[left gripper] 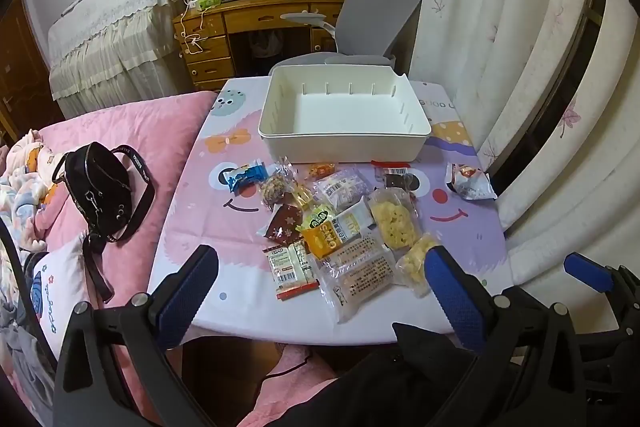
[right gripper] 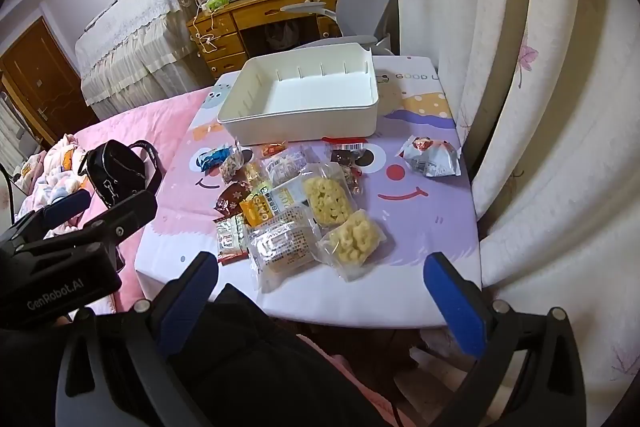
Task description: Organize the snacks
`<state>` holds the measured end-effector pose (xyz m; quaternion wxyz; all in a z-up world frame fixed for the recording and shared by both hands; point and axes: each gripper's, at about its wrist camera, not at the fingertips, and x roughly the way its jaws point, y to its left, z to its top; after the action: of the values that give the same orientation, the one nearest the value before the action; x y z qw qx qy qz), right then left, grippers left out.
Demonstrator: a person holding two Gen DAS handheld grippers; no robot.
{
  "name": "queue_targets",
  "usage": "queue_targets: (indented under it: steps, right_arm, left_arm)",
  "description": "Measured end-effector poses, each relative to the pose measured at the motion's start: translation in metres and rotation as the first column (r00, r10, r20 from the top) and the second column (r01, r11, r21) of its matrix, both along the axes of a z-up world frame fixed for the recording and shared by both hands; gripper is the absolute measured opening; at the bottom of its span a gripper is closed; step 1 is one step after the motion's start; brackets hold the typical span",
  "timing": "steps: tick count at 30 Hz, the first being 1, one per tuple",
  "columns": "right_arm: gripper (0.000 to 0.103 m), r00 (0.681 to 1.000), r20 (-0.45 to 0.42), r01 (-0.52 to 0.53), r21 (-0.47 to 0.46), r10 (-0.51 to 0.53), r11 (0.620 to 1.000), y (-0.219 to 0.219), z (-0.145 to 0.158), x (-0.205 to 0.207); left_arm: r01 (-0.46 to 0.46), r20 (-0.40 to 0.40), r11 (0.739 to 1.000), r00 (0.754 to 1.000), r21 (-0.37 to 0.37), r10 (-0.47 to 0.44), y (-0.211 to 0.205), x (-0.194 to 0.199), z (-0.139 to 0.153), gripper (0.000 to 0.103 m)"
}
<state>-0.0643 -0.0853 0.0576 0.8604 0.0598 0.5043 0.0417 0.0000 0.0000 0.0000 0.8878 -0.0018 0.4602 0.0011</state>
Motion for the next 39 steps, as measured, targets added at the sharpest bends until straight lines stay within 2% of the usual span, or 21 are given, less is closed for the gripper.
queue_targets:
  steps: [39]
  right_arm:
    - [0.103, 1.000, -0.005, -0.001, -0.013, 0.000, 1.000, -0.001, -0.001, -0.004]
  left_arm:
    - [0.018, 0.010, 1.000, 1.000, -0.005, -0.018, -0.011, -0.006, 0.004, 0.102]
